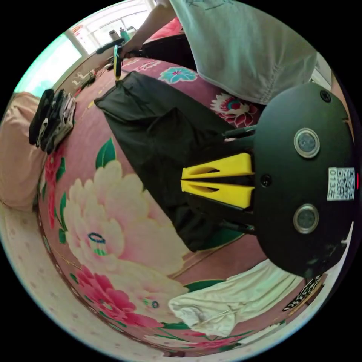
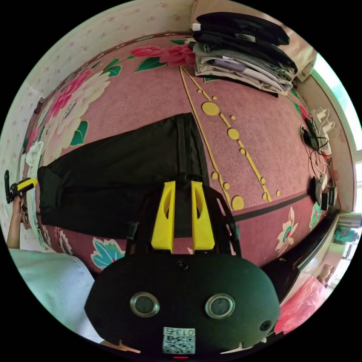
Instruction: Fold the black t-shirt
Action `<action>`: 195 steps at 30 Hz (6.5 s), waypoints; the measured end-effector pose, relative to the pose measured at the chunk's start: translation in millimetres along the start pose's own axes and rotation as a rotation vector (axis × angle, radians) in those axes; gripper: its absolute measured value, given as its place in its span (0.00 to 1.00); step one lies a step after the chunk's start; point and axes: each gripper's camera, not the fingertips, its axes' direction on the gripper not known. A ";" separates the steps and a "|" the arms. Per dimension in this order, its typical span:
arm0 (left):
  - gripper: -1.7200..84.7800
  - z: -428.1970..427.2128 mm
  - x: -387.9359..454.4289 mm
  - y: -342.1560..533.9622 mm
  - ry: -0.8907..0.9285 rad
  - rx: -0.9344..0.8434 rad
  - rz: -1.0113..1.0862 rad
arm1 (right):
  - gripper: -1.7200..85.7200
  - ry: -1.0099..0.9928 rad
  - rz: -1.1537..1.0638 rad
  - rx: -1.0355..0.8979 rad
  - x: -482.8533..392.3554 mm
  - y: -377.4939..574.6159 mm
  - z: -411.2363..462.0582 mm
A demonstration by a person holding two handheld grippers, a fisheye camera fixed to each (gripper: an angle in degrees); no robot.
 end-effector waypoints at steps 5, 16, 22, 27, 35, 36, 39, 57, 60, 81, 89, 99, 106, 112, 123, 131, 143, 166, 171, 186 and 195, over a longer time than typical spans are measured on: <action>0.04 18.4 90.9 -61.0 0.086 -0.026 0.207 | 0.09 -0.036 -0.061 -0.006 9.3 9.6 11.1; 0.07 63.3 174.4 -122.1 0.086 -0.152 0.276 | 0.04 -0.057 -0.106 0.136 65.2 47.8 -41.7; 0.06 73.1 173.2 -124.9 0.113 -0.209 0.197 | 0.04 -0.072 -0.140 -0.033 90.3 62.4 -2.8; 0.06 64.5 164.1 -121.5 0.125 -0.149 0.097 | 0.06 -0.120 -0.142 -0.035 109.6 69.9 -15.8; 0.04 69.1 153.8 -124.2 0.027 -0.125 -0.004 | 0.03 -0.016 -0.059 0.102 123.4 28.8 -67.5; 0.04 71.6 152.8 -124.6 0.023 -0.130 -0.014 | 0.03 -0.047 -0.079 0.121 118.7 22.2 -68.5; 0.03 87.4 151.9 -127.3 -0.014 -0.168 -0.040 | 0.02 -0.096 -0.220 0.137 73.9 -16.9 -61.3; 0.02 70.4 176.8 -7.1 -0.218 0.107 -0.225 | 0.02 -0.121 -0.486 0.290 -66.7 -93.7 -122.8; 0.02 79.6 166.7 17.6 -0.180 0.109 -0.261 | 0.02 -0.185 -0.664 0.263 -152.2 -93.9 -120.9; 0.02 175.5 -10.5 69.4 -0.219 0.023 -0.594 | 0.02 0.160 -0.284 -0.035 -148.0 -165.7 -58.6; 0.04 162.9 -43.8 131.1 0.018 0.296 -0.745 | 0.04 -0.067 -0.304 0.046 -148.4 -195.4 -92.8; 0.14 159.1 10.1 260.4 0.013 0.248 -0.904 | 0.10 -0.398 -0.828 0.175 -390.7 -281.4 -138.5; 0.19 207.7 40.6 295.8 0.184 0.244 -1.012 | 0.11 -0.484 -1.330 0.012 -673.9 -318.4 -102.3; 0.18 211.3 36.4 285.1 0.162 0.237 -0.986 | 0.12 -0.392 -1.528 -0.136 -809.2 -322.1 -67.8; 0.04 221.8 40.5 277.1 0.000 0.199 -0.993 | 0.04 -0.209 -1.672 -0.156 -863.2 -294.0 -45.0; 0.03 160.0 52.6 267.9 0.102 0.399 -0.802 | 0.02 -0.355 -1.721 0.120 -772.0 -278.7 -114.2; 0.03 108.9 149.9 124.6 0.347 0.442 -0.200 | 0.02 -0.366 -1.439 0.425 -410.9 -251.6 -185.2; 0.03 206.2 367.8 -139.3 0.357 0.100 0.356 | 0.03 -0.232 -0.929 0.269 65.4 -143.6 68.7; 0.05 204.6 384.7 -162.9 0.364 0.058 0.382 | 0.08 -0.247 -0.892 0.264 98.8 -128.1 97.6; 0.11 108.5 346.9 -171.9 0.349 0.176 0.270 | 0.11 -0.331 -0.528 0.227 191.7 -44.7 119.2; 0.10 110.9 267.0 -199.2 0.140 0.052 -0.032 | 0.06 -0.339 -0.307 0.038 165.5 -60.9 183.8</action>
